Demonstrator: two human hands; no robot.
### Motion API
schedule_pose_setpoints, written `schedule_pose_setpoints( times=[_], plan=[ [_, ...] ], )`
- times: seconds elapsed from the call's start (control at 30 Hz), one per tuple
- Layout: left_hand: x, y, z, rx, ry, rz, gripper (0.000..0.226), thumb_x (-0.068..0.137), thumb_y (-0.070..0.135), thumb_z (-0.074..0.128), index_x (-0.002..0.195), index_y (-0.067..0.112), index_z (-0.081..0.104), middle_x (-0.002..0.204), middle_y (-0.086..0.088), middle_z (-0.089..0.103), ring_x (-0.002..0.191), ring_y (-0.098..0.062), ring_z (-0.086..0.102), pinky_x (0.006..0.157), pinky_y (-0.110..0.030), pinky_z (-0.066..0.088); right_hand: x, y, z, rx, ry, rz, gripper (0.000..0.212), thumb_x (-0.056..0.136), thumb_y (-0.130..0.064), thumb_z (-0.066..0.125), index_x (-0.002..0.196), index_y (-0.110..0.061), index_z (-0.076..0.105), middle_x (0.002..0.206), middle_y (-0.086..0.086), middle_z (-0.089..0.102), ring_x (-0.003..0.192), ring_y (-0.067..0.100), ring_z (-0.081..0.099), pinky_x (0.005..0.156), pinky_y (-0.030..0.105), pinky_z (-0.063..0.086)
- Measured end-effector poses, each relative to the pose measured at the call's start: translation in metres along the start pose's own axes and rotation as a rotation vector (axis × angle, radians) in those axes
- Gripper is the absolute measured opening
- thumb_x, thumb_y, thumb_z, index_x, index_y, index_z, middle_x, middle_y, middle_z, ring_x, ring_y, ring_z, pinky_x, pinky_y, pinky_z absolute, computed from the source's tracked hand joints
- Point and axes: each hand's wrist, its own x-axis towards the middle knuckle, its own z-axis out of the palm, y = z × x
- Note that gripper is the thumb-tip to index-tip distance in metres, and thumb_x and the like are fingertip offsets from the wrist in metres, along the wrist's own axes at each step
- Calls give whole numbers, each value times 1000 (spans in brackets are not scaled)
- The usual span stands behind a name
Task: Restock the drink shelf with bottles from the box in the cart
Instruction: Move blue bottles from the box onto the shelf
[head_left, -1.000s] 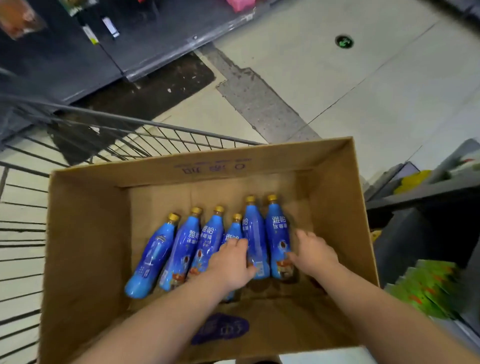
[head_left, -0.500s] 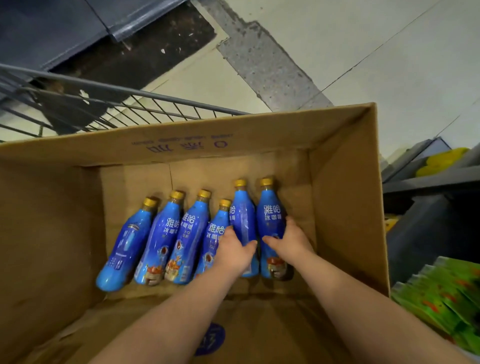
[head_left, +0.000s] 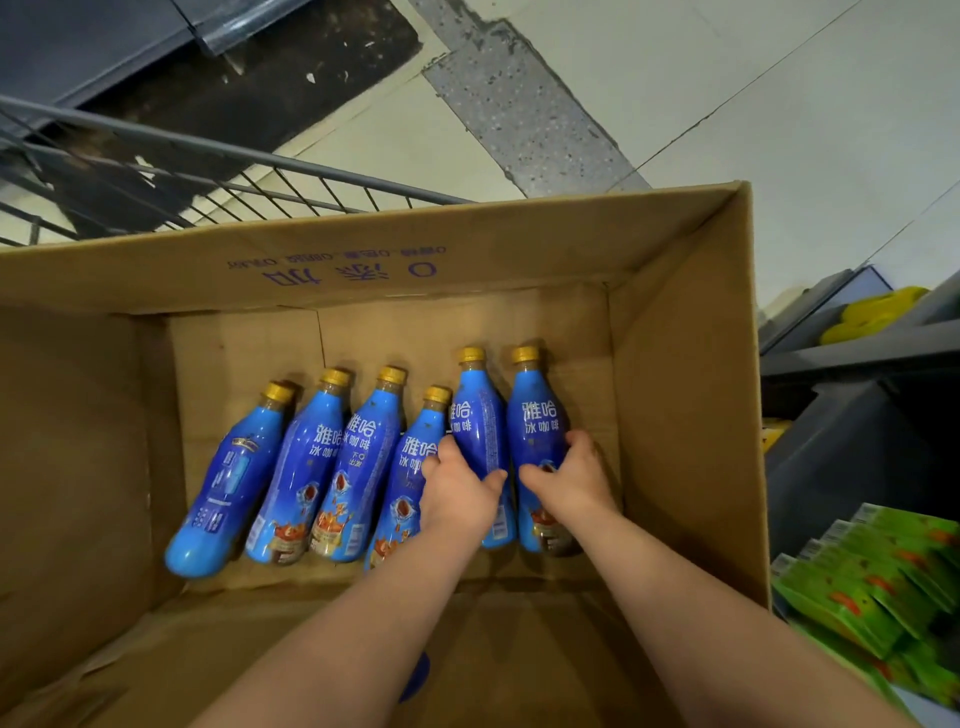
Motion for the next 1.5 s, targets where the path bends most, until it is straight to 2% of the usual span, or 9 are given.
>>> schedule_pose_setpoints(
  times=[0.1, 0.27, 0.5, 0.7, 0.87, 1.0, 1.13, 1.27, 1.5],
  plan=[
    [-2, 2, 8, -72, 2, -7, 81, 84, 36, 66, 145, 15, 18, 140, -14, 34, 119, -35, 49, 98, -42, 40, 1, 4, 2, 109, -42, -14, 74, 72, -21, 75, 133, -15, 34, 124, 7, 51, 94, 17, 53, 64, 22, 43],
    [0, -1, 15, -207, -2, 13, 68, 82, 29, 67, 135, 21, 25, 128, -9, 54, 114, -32, 54, 95, -46, 45, 6, 9, 3, -15, 26, -15, 72, 67, -24, 78, 129, -12, 43, 125, 12, 49, 112, 27, 51, 84, 29, 42],
    [11, -4, 18, -189, -33, -11, 62, 75, 32, 75, 122, 8, 42, 126, -14, 53, 114, -31, 53, 94, -42, 46, 3, 18, 3, -36, 58, -20, 70, 67, -30, 79, 126, -14, 46, 125, 9, 47, 113, 25, 50, 82, 26, 38],
    [16, -7, 18, -252, -86, 25, 61, 76, 29, 76, 121, 6, 41, 124, -13, 56, 111, -30, 56, 88, -37, 48, 5, 16, 3, 21, 48, -6, 65, 66, -25, 80, 122, -15, 49, 120, 6, 56, 106, 22, 56, 78, 27, 42],
    [2, -17, 4, -270, -78, 78, 59, 74, 32, 76, 117, 10, 43, 118, -10, 60, 106, -29, 59, 93, -45, 48, -11, 10, 1, 5, 65, 16, 66, 63, -28, 80, 119, -14, 48, 119, 6, 55, 106, 23, 56, 77, 28, 42],
    [-17, -27, -18, -238, -46, 128, 57, 73, 33, 76, 116, 11, 47, 113, -9, 63, 104, -28, 61, 90, -42, 48, -38, -1, 0, 9, 62, -36, 61, 63, -32, 79, 113, -16, 48, 111, 3, 58, 93, 19, 57, 71, 24, 38],
    [-36, -30, -53, -244, -22, 186, 58, 73, 32, 76, 118, 12, 46, 108, -6, 62, 100, -27, 61, 89, -39, 49, -73, -18, -3, 78, 53, -76, 55, 65, -31, 78, 108, -24, 45, 99, -5, 55, 88, 14, 55, 75, 29, 46],
    [-57, -26, -92, -216, -9, 297, 50, 75, 31, 75, 110, 16, 43, 99, -1, 58, 91, -23, 59, 80, -31, 46, -112, -37, -8, 144, 80, -104, 56, 66, -32, 78, 103, -27, 36, 94, -8, 51, 84, 11, 54, 71, 27, 46],
    [-98, -17, -140, -228, -11, 533, 39, 75, 27, 75, 93, 27, 40, 79, 14, 53, 67, 2, 50, 59, -25, 39, -174, -59, -15, 325, 235, -145, 49, 67, -28, 78, 100, -21, 44, 87, -9, 53, 81, 11, 56, 72, 26, 45]
  ],
)
